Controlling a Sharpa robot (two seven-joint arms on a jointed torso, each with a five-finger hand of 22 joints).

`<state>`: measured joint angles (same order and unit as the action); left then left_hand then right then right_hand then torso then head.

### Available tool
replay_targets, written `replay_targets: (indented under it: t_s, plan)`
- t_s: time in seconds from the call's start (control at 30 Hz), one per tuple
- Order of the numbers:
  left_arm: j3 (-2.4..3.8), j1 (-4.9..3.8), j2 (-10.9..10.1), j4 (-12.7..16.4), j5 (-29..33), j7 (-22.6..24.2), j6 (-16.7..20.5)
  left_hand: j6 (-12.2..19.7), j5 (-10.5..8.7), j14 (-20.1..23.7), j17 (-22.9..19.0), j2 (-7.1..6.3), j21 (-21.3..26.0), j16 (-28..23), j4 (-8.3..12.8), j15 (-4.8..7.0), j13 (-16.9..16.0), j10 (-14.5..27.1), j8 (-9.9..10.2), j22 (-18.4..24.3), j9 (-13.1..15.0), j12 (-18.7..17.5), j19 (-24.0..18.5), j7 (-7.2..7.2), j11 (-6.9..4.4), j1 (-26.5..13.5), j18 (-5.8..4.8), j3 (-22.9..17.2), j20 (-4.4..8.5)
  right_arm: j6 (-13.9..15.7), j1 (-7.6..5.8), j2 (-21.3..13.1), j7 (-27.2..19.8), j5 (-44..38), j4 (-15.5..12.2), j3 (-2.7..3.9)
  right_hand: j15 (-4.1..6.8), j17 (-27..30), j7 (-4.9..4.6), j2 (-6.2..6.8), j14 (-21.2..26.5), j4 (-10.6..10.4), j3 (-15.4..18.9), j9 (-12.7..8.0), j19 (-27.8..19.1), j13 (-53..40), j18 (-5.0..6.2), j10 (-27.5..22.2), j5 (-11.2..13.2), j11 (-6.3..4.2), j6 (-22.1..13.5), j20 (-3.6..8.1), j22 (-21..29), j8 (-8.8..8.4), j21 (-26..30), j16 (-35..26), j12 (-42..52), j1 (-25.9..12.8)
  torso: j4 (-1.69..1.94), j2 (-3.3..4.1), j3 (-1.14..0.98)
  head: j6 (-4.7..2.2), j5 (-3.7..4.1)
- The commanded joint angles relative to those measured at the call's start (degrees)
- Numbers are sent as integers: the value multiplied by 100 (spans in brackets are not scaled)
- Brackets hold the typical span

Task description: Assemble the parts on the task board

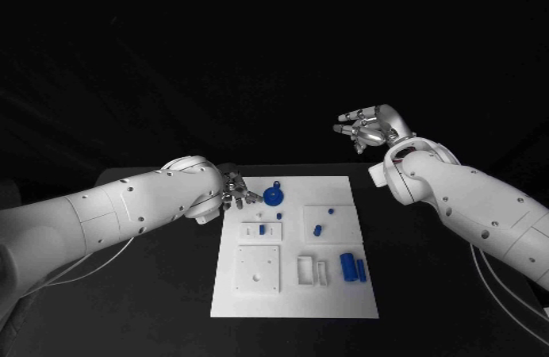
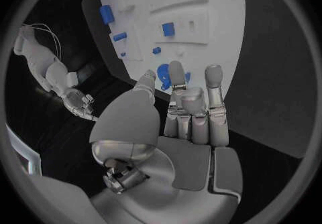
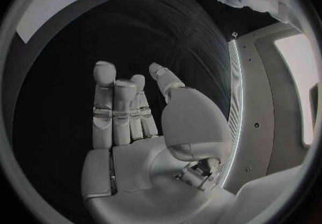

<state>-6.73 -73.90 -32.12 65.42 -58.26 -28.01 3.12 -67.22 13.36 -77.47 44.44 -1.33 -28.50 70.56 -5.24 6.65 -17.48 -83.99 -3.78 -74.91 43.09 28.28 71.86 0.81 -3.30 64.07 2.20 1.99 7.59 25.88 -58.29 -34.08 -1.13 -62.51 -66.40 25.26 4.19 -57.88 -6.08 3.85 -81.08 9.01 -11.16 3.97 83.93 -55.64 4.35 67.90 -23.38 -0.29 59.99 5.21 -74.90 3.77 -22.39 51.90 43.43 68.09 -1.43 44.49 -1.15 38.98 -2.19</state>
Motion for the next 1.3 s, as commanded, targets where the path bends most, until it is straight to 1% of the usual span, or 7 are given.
replay_targets:
  t_s: [0.03, 0.23, 0.5, 0.7, 0.9, 1.13, 1.3]
  plan:
    - [5, -21, 150, -309, 118, 130, -534, 142, 27, 41, -88, 82, 41, 13, 46, -13, -77, -244, -8, -97, -493, -57, -11, 50, 51, -19, -72, 43, -2, -69, 4, 9, -16, -12, -2, 2, -6, 2, 0, -34, 36, 3, 31, -5, 222, 5, 109, -26, -37, -3, -11, -1, -270, -19, 14, -15, 36, -14, -40, 28, 1, -36, -28]
    - [10, -35, 442, -977, 60, 200, -754, 183, 28, 46, -157, 120, 61, 111, 104, -27, -201, -247, -57, -106, -1234, -73, 19, 98, 68, -69, -48, 99, -20, -69, 4, 16, -14, -12, -12, 2, -5, 4, 0, -30, 36, 4, 21, -5, 220, 7, 110, -26, -62, -4, -11, -1, -269, -19, 19, -17, 34, -15, -107, 69, -11, -101, -78]
    - [9, -30, 699, -1466, 17, 220, -840, 258, -27, 43, -178, 111, 57, 135, 47, -34, -225, -250, -59, -107, -1321, -65, 31, 124, 82, -148, -40, 104, -26, -59, 4, 10, -8, -12, -34, 2, -5, 1, 0, -30, 32, -3, 13, -5, 222, 7, 110, -26, -72, -5, -12, -1, -270, -19, 16, -13, 35, -24, -153, 120, -13, -134, -106]
    - [10, -20, 809, -1658, 51, 240, -872, 334, -169, 51, -220, -61, 58, 160, -239, -40, -246, -252, -80, -106, -1439, -61, 34, 145, 92, -264, -29, -50, -35, -55, 4, 5, -3, -13, -57, 2, -5, 1, 0, -30, 32, -3, 13, -5, 222, 7, 110, -26, -72, -5, -12, -1, -270, -19, 16, -13, 35, -24, -182, 157, -13, -162, -107]
    - [11, -17, 899, -1799, 136, 251, -933, 332, -203, 51, -220, -74, 57, 171, -290, -41, -247, -254, -89, -107, -1454, -58, 32, 143, 98, -292, -29, -85, -35, -56, 3, 10, 3, -10, -60, 2, -5, 1, 0, -30, 32, -3, 13, -5, 222, 7, 110, -26, -72, -5, -12, -1, -270, -19, 16, -13, 35, -24, -192, 165, -14, -186, -122]
    - [11, -10, 962, -1931, 153, 245, -971, 336, -166, 60, -236, 66, 47, 183, -146, -42, -243, -254, -96, -108, -1474, -61, 28, 145, 99, -279, -29, -3, -35, -58, 3, 14, 5, -7, -59, 2, -5, 1, 0, -30, 32, -3, 13, -5, 222, 7, 110, -26, -72, -5, -12, -1, -270, -19, 16, -13, 35, -24, -188, 164, -11, -188, -102]
    - [10, 10, 993, -2037, 148, 242, -982, 323, -105, 54, -232, 313, 38, 201, 57, -41, -247, -253, -98, -106, -1486, -46, 24, 144, 96, -204, -28, 127, -35, -60, 3, 11, 6, -8, -60, 2, -5, 0, 2, -26, 32, -10, -11, -5, 224, 7, 110, -23, -69, -5, -7, -1, -272, -18, 10, -13, 37, -25, -186, 167, -12, -186, -91]
